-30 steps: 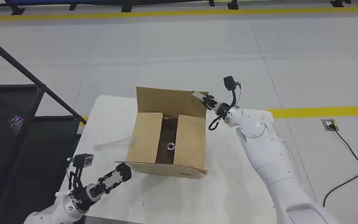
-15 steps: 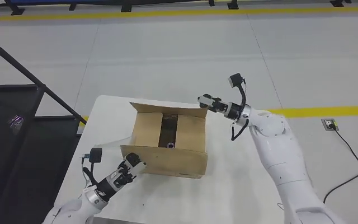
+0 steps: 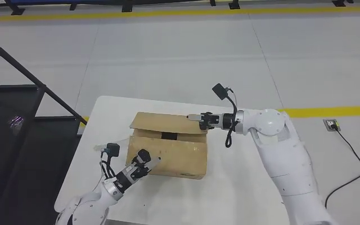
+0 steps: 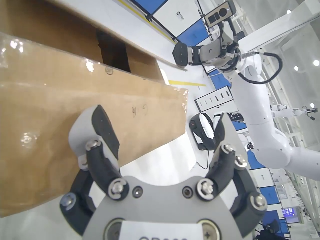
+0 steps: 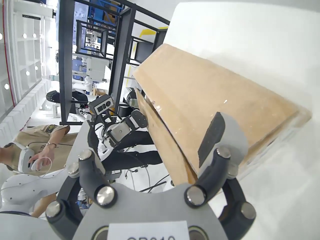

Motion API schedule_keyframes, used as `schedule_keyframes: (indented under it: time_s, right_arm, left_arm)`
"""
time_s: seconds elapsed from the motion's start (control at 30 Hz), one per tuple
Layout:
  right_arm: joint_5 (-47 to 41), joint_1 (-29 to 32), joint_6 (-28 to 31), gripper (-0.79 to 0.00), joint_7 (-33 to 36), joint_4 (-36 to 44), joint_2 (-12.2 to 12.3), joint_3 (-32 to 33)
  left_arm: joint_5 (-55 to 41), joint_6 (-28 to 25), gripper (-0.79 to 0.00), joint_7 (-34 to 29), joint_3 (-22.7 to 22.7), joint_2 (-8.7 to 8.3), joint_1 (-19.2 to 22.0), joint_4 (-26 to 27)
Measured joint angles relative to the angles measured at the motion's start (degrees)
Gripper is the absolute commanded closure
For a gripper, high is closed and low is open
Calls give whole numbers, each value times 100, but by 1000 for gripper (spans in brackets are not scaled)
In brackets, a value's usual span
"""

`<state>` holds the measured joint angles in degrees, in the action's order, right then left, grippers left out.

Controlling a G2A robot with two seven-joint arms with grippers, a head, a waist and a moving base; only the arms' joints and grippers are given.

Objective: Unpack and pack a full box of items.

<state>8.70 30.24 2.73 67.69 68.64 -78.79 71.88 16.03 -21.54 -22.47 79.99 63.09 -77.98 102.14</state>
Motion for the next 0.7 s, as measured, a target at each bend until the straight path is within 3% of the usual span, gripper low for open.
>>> schedule_keyframes:
  time_s: [0.23,0.47,0.7]
  right_arm:
    - [76,269,-778,-785,-224,367,23,-179]
    - [-138,568,-841,-785,-367,451,39,-301]
    - [-241,764,-812,-785,-581,436,61,-375]
  left_arm:
    - [162,185,-785,112,-245,48,258,-240]
    - [165,162,-785,255,-338,78,340,-318]
    - [-146,-28,-785,707,195,47,40,-219]
